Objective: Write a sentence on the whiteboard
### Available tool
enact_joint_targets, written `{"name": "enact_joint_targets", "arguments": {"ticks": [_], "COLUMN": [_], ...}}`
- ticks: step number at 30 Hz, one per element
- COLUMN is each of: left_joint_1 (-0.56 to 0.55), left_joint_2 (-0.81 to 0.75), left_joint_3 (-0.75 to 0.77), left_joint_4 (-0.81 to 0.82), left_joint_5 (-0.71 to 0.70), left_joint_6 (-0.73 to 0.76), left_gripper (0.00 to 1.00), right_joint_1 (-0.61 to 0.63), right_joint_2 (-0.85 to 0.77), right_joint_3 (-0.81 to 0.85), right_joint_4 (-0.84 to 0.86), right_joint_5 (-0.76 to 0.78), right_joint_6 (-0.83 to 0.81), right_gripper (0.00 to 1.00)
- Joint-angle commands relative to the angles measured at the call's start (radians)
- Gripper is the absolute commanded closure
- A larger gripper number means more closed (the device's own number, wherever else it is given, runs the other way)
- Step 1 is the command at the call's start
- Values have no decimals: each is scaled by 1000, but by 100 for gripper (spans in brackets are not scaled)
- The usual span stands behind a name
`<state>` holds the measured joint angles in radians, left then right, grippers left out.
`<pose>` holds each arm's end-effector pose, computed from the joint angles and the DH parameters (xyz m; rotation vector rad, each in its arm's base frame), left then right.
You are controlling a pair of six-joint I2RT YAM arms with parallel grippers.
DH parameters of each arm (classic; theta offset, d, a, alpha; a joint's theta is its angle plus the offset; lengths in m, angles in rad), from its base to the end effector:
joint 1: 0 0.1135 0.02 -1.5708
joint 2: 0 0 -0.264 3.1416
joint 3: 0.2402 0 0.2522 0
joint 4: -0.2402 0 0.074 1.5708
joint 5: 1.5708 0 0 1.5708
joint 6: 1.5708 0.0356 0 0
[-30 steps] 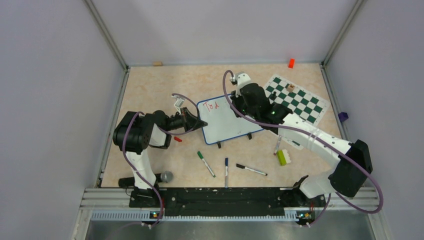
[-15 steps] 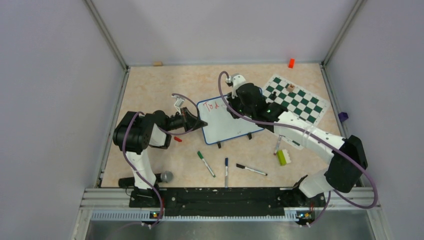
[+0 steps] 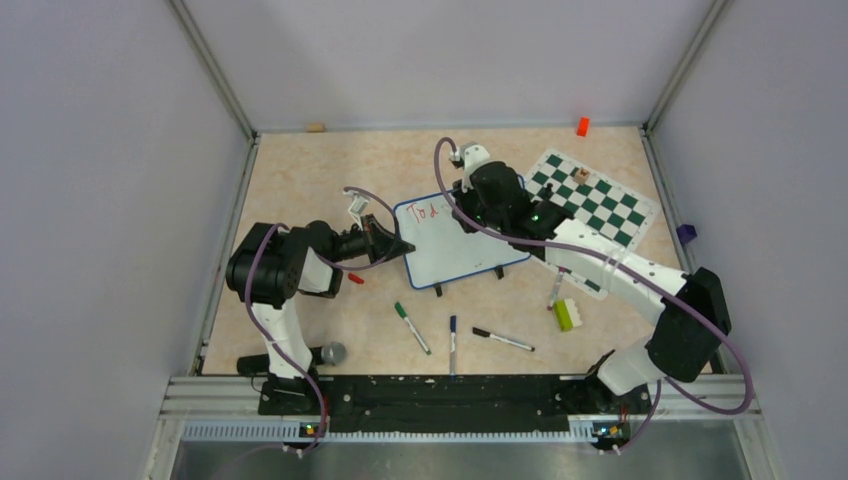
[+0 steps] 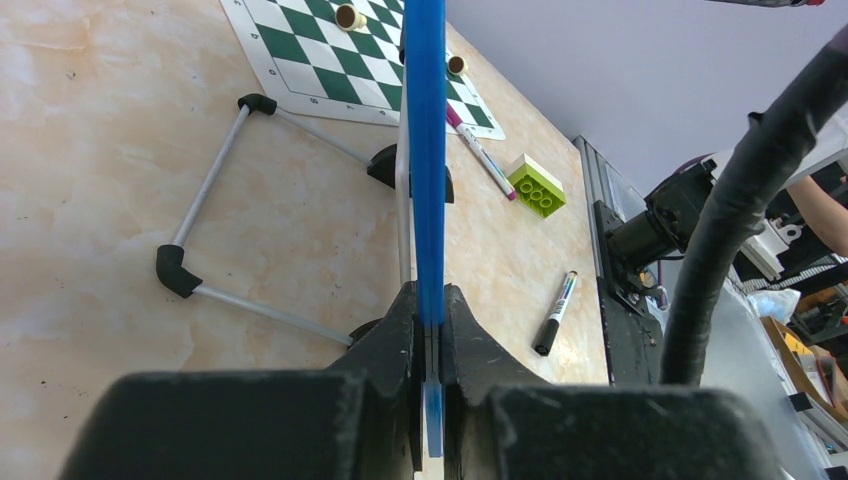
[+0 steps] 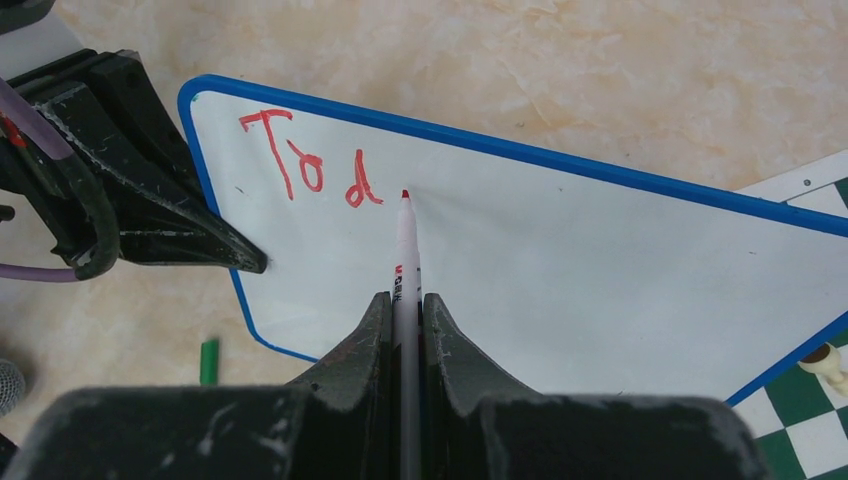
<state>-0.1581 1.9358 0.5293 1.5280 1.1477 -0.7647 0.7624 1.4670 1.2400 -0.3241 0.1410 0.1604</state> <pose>0.2926 -0.0795 0.1390 0.5600 1.6489 -1.5213 0.2478 0.2298 0.3222 -0.5537 2.0688 0.3974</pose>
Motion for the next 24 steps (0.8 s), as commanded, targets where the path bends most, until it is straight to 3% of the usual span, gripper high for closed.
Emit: {"name": "enact_joint_targets", "arguments": {"ticks": [1, 24], "left_joint_1": [-11, -11], "left_joint_2": [0, 1], "left_joint_3": [-8, -8], "left_joint_4": [92, 92], "left_joint_5": [56, 56], "left_joint_6": [63, 64], "left_gripper": [100, 100], "right_joint_1": [-8, -8], "right_joint_2": [20, 36], "right_joint_3": [57, 72], "right_joint_4": [19, 26], "right_joint_5": [24, 13], "right_joint_6": [6, -6], "right_gripper": [100, 100]}}
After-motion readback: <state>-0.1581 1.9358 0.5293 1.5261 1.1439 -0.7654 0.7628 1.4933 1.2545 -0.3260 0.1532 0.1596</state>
